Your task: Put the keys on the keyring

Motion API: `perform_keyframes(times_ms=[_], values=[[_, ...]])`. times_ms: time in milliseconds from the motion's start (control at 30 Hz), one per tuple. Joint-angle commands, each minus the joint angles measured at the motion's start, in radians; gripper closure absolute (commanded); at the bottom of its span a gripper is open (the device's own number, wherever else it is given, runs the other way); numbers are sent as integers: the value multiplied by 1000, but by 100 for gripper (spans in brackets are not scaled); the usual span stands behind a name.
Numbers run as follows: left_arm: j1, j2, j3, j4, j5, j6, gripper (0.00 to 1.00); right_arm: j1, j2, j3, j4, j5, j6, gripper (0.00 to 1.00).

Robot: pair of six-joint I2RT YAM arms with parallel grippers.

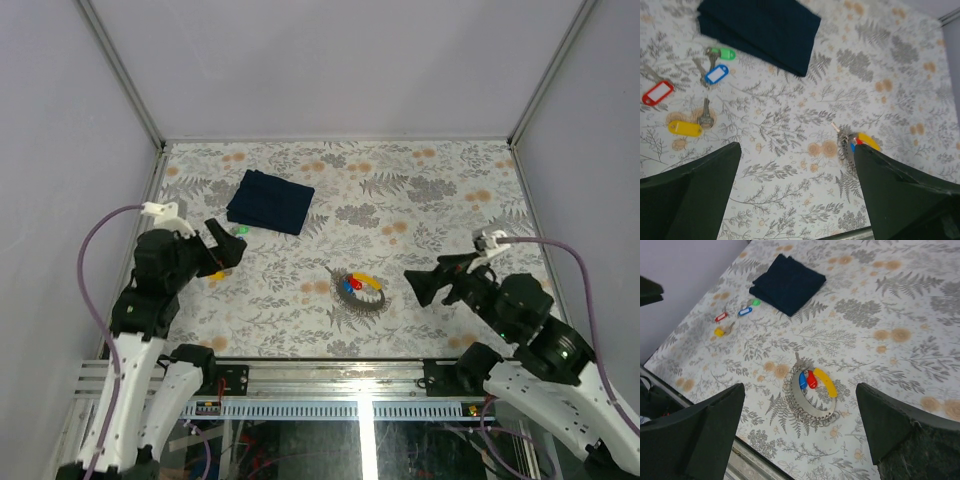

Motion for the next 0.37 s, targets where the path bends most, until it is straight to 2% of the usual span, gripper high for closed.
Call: perform_keyframes(times_ms=[0,133,333], values=[[4,-181,-13,59,-32,-7,0,-4,-95,73,-137,136,18,1],[5,-306,-53,94,-65,-15,0,-5,-151,62,-150,157,24,1],[5,-388,-98,127,-69,-22,0,-4,-162,48,-167,168,28,1]])
